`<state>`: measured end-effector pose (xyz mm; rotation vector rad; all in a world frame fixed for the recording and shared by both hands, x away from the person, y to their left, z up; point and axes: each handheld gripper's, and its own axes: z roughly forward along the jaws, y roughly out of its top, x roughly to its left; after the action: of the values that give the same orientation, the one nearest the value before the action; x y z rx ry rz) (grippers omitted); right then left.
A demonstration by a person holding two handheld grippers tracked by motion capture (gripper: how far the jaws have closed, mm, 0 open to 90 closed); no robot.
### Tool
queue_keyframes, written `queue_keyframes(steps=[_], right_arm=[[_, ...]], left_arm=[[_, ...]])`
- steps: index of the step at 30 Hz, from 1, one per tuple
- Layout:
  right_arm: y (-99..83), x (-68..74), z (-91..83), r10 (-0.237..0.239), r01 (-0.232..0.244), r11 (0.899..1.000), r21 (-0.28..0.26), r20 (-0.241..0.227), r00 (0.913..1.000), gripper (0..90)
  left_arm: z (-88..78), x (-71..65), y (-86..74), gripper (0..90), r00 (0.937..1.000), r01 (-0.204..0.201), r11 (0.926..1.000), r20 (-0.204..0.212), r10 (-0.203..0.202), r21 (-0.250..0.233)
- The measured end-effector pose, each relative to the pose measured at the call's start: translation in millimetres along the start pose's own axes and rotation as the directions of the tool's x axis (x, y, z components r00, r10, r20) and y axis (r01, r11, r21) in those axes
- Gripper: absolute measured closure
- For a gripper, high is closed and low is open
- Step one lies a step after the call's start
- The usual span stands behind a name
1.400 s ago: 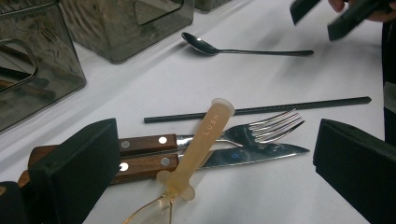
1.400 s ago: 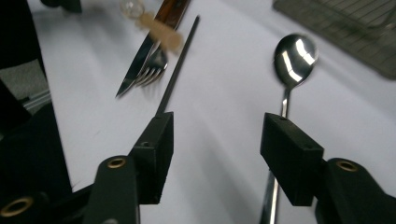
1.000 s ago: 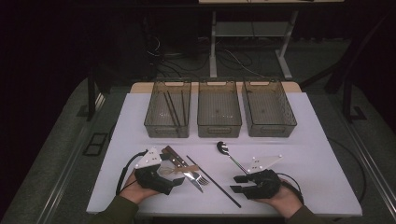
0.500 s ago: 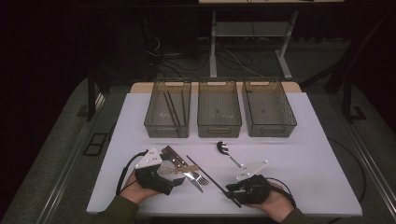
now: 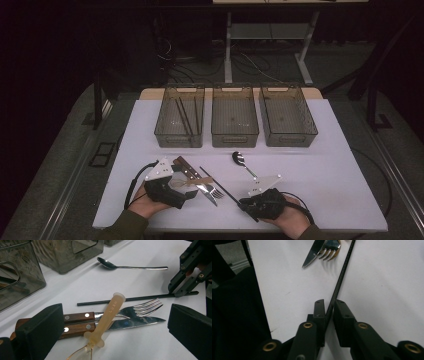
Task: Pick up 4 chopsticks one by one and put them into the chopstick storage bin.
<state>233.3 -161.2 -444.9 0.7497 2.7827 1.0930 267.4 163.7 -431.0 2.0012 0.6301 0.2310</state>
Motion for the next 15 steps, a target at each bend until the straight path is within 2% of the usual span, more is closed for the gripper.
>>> queue_keyframes(steps=[11, 15], right_arm=[[-1.3, -7.7, -2.5, 0.004, -0.004, 1.0, -0.002, 0.063, 0.998, 80.9], [-2.6, -8.3, -2.0, 0.004, -0.003, 1.0, -0.009, 0.068, 0.9977, 83.1]], left_arm=[[-0.7, 0.3, 0.3, 0.0, 1.0, -0.003, 1.0, 0.0, 0.003, 0.002], [-0.2, 0.0, 0.2, 0.0, 1.0, -0.003, 1.0, 0.002, 0.003, 0.0]])
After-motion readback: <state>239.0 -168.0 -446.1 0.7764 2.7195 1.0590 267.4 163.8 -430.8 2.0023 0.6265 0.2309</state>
